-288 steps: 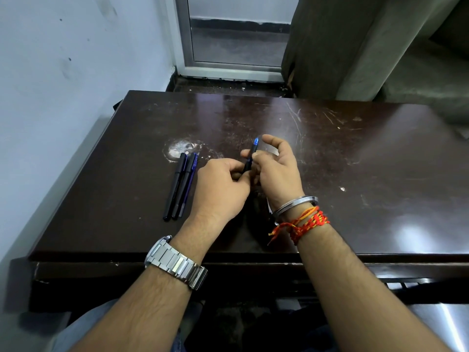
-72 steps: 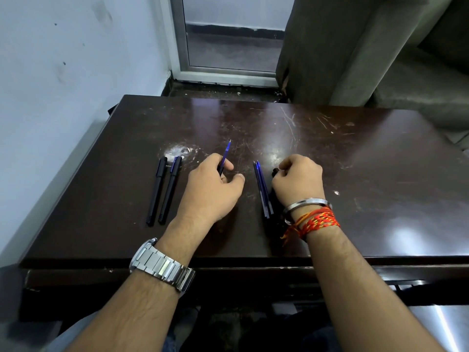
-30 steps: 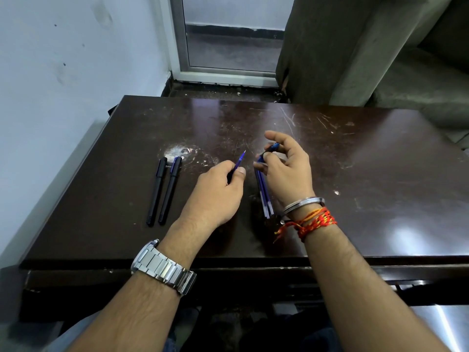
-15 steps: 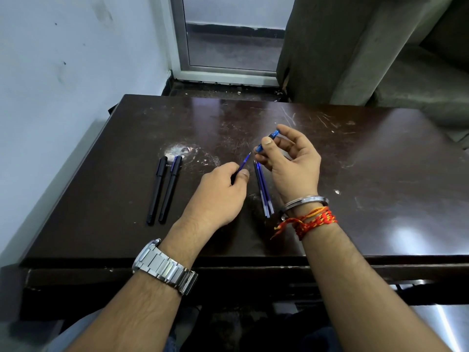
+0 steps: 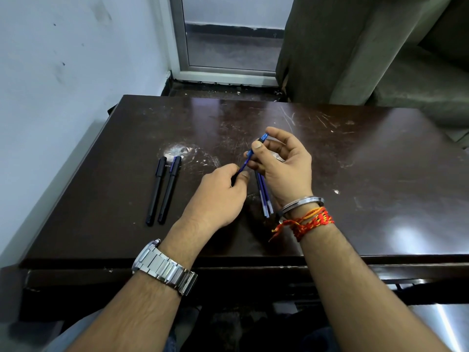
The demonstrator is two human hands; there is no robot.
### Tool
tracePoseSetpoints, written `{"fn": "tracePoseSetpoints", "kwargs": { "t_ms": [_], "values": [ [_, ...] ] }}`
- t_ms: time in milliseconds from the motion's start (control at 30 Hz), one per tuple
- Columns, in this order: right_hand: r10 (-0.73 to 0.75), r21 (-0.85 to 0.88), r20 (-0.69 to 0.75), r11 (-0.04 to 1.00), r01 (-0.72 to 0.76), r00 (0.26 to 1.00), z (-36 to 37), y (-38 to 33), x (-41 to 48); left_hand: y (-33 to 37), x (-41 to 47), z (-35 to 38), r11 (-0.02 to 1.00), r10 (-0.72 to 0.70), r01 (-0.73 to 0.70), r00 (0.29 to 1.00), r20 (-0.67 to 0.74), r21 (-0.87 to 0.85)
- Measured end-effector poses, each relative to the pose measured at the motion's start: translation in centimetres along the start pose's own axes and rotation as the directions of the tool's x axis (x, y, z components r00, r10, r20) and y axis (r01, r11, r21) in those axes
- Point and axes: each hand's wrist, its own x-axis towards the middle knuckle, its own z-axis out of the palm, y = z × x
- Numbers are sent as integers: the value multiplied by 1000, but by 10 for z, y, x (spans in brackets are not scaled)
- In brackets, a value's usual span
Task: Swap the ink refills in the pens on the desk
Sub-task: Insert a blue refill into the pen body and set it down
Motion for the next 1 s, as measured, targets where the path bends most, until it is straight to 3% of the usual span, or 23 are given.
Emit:
{"fn": "tracePoseSetpoints", "kwargs": {
  "t_ms": [1000],
  "values": [
    [3, 45, -32, 999, -1, 999, 0, 0, 2, 2, 0, -2, 999, -11, 12, 1000, -26, 44]
  ]
}}
